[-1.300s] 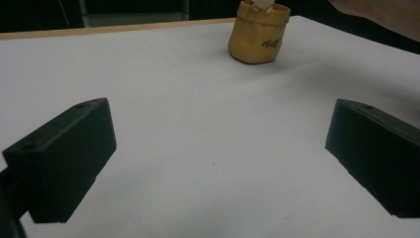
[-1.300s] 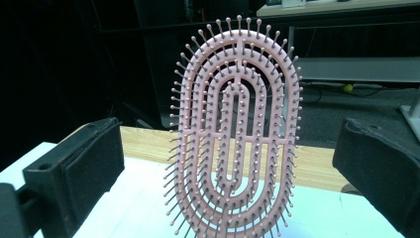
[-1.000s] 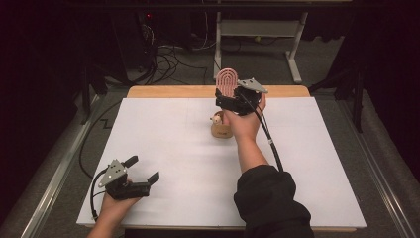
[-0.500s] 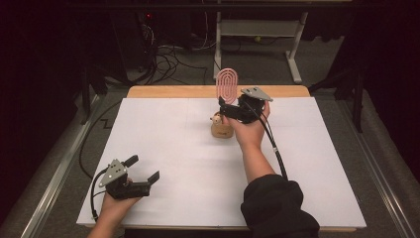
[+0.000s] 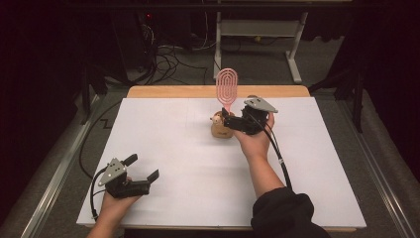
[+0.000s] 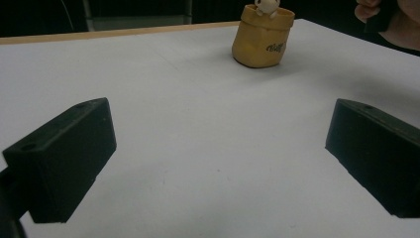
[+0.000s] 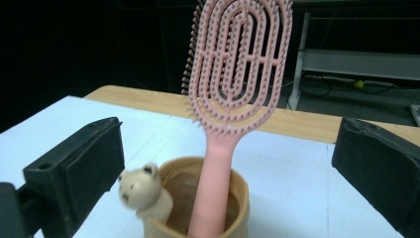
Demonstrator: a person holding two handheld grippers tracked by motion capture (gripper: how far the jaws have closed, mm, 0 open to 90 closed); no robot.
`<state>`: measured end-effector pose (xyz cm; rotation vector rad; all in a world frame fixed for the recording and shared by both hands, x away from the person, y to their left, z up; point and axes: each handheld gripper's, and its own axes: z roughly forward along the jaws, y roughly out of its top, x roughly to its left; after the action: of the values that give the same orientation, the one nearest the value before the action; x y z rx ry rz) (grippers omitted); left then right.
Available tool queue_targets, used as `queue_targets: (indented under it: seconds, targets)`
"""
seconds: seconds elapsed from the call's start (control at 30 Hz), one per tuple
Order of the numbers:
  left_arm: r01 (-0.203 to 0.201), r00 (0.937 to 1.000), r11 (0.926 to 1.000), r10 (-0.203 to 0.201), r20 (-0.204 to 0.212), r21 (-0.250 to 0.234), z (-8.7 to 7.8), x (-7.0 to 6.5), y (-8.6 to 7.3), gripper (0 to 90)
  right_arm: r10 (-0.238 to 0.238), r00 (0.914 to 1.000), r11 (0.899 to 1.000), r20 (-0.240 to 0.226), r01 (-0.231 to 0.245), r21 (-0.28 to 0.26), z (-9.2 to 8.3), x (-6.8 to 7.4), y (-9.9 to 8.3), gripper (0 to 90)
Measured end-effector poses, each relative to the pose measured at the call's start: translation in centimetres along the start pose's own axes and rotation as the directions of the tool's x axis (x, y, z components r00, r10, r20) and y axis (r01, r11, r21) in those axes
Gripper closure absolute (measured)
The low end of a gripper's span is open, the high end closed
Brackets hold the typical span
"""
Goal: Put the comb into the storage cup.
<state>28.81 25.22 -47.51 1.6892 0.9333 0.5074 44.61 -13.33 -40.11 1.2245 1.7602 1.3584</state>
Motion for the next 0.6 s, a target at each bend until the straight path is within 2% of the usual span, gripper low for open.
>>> queue_targets:
  seconds: [0.23,0.3,0.6]
  targets:
    - [-0.005,1.0000,1.0000,0.005,-0.001,-0.002,-0.1,0.0,0.1,0.0,-0.026,0.9992,1.000,-0.031,0.026,0.007,-1.6,0.5,-1.3,0.4]
    - [-0.006,1.0000,1.0000,0.006,-0.002,-0.002,-0.2,0.0,0.1,0.0,-0.045,0.9983,0.999,-0.035,0.046,0.012,-1.9,0.7,-1.9,0.4]
    - [-0.006,1.0000,1.0000,0.006,-0.005,-0.004,-0.2,0.2,0.1,0.0,-0.050,0.9970,0.997,-0.059,0.054,0.057,-3.1,0.8,-4.9,0.5]
